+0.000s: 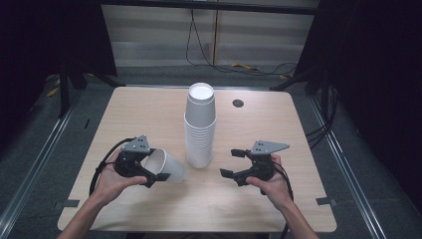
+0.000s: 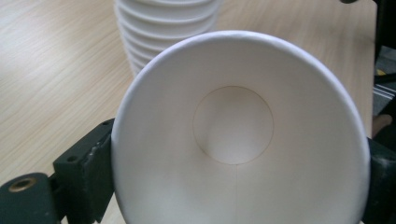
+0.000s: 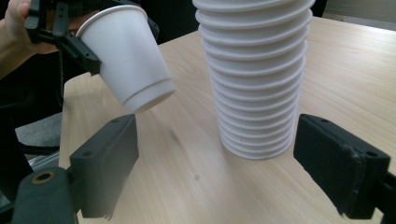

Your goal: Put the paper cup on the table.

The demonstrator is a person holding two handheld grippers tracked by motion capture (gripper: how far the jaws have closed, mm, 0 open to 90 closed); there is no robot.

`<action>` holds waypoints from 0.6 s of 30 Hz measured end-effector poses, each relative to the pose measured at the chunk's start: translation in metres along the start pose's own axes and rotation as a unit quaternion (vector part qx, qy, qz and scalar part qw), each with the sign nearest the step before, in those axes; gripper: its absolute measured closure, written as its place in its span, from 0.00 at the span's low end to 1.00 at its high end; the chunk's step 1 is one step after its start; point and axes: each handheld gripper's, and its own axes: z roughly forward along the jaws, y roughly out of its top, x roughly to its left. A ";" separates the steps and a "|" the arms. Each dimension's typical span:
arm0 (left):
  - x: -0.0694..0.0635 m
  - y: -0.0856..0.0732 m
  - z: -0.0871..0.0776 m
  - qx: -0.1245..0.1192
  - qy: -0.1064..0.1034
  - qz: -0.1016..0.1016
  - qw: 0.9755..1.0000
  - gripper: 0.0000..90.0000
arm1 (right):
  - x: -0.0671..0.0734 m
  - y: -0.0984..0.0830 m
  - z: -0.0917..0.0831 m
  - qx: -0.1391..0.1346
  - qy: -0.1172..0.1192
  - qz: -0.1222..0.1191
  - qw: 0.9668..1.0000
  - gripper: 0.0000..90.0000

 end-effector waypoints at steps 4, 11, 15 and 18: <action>0.006 0.000 -0.004 0.006 0.022 -0.008 1.000 0.09 | -0.001 -0.007 -0.004 -0.017 -0.013 0.010 1.000 0.15; 0.015 -0.005 -0.005 0.023 0.054 -0.033 0.998 0.09 | 0.003 -0.008 -0.003 -0.025 -0.024 0.012 0.999 0.15; 0.021 -0.005 -0.004 0.037 0.075 -0.046 0.995 0.09 | 0.002 -0.012 -0.002 -0.021 -0.024 0.014 0.999 0.15; 0.025 -0.003 -0.007 0.035 0.081 -0.044 0.995 0.09 | 0.001 -0.013 -0.003 -0.018 -0.021 0.015 1.000 0.15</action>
